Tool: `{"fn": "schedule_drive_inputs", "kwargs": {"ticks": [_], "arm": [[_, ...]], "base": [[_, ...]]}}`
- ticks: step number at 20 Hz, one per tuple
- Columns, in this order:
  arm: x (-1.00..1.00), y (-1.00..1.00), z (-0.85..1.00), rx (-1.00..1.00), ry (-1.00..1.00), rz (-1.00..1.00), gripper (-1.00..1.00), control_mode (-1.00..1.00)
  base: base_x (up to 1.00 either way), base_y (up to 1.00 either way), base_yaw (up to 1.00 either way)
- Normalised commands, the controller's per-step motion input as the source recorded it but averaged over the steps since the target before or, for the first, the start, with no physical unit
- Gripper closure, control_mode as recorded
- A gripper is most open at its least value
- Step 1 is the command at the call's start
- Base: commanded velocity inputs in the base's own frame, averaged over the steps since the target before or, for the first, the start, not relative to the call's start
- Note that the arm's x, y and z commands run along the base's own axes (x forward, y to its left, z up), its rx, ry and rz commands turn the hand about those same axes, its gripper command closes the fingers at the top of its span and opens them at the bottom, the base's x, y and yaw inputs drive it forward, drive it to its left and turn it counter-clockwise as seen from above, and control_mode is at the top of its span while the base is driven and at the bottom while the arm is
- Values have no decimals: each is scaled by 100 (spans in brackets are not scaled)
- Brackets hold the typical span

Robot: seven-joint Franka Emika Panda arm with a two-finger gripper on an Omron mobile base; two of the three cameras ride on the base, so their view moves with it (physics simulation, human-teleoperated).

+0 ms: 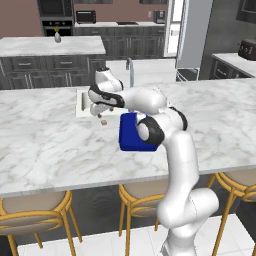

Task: Take out the milk from the fridge and place it on the tray on the counter. Then take the sugar cube near the tray and place it in the tray.

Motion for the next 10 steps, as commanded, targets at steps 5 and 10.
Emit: {"fn": "schedule_drive_inputs", "kwargs": {"ticks": [5, 10], "arm": [[7, -4, -8, 0, 1, -5, -100, -100], [0, -8, -24, 2, 0, -8, -100, -100]], "base": [[0, 0, 0], [0, 0, 0]]}}
